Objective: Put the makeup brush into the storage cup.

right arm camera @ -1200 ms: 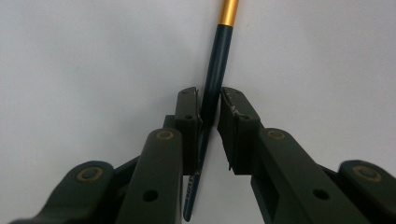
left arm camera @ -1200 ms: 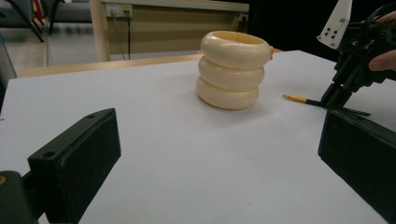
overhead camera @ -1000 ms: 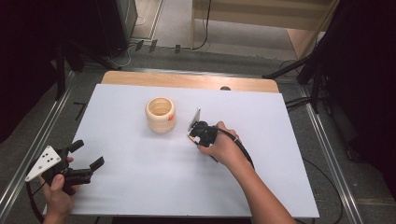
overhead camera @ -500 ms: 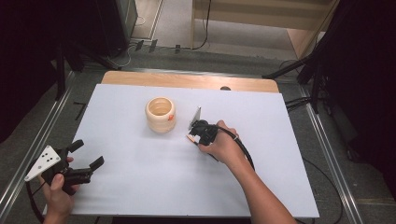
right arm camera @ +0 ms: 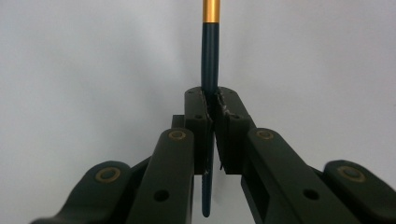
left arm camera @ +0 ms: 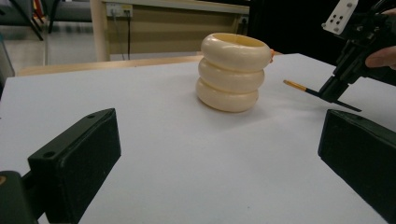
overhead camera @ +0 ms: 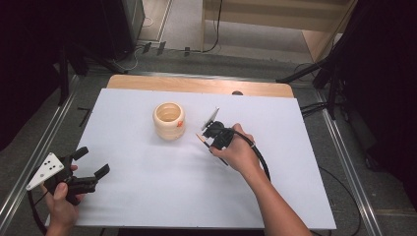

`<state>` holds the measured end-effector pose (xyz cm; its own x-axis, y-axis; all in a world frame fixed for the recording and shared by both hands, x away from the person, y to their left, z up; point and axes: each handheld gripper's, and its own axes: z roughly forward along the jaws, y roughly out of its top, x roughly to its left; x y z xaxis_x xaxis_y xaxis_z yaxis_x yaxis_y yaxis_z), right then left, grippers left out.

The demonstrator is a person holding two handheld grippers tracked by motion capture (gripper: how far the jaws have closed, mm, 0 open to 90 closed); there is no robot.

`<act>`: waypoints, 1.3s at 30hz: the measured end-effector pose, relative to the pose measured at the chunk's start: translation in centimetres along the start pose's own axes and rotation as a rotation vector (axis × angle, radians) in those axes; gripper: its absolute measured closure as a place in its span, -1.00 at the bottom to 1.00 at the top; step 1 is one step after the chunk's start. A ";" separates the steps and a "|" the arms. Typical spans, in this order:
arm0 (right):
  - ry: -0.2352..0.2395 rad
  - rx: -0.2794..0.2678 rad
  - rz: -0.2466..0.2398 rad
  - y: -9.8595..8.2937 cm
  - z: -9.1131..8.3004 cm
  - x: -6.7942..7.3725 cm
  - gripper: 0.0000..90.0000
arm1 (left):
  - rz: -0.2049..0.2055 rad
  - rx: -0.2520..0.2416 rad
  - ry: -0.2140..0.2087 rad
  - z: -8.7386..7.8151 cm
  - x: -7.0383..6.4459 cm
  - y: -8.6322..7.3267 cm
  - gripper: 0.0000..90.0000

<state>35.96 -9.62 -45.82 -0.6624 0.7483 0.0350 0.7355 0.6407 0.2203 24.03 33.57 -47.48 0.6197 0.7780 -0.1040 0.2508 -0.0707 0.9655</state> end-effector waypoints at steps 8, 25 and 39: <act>-0.019 -0.147 0.059 -0.6 -0.5 -0.7 0.89 | 0.000 0.001 -0.001 0.0 0.0 0.0 -1.00; -0.003 -0.431 0.141 -0.7 -2.4 -1.1 0.89 | 0.008 0.008 -0.003 0.1 -0.1 0.0 -1.00; -0.029 -0.601 0.135 -0.4 -2.5 -0.6 0.89 | 0.013 0.009 -0.007 0.2 -0.2 0.0 -1.00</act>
<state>35.70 -10.71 -43.44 -0.5587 0.8259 0.0762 0.5983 0.3377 0.7266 24.05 33.28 -47.50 0.6280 0.7726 -0.0933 0.2491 -0.0860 0.9646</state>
